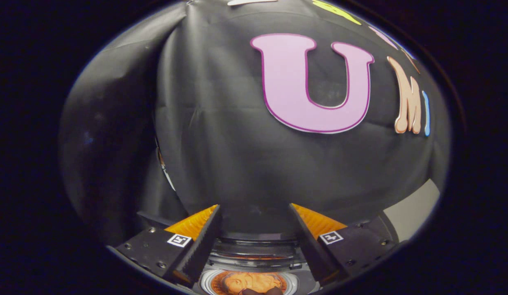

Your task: Put the clothes into the washing machine and then close the washing machine lid.

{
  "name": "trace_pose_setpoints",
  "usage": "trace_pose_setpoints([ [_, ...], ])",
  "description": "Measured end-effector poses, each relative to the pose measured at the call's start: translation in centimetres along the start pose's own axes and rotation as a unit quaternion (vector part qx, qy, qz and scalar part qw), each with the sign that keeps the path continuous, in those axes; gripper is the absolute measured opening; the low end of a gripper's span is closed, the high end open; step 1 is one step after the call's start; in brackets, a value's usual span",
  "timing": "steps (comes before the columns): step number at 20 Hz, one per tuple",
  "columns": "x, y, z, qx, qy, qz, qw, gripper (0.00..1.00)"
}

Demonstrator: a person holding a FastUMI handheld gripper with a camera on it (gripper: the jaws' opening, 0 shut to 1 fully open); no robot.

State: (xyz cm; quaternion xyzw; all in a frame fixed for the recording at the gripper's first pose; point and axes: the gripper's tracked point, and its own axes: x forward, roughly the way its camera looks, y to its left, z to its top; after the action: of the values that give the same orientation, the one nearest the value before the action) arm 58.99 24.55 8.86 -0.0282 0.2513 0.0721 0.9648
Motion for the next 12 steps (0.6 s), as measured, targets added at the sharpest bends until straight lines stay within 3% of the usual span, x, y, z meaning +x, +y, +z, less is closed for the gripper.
trace_pose_setpoints([
  [12, 0.60, 0.60, -0.95, 0.015, 0.030, 0.020, 0.999, 0.90],
])
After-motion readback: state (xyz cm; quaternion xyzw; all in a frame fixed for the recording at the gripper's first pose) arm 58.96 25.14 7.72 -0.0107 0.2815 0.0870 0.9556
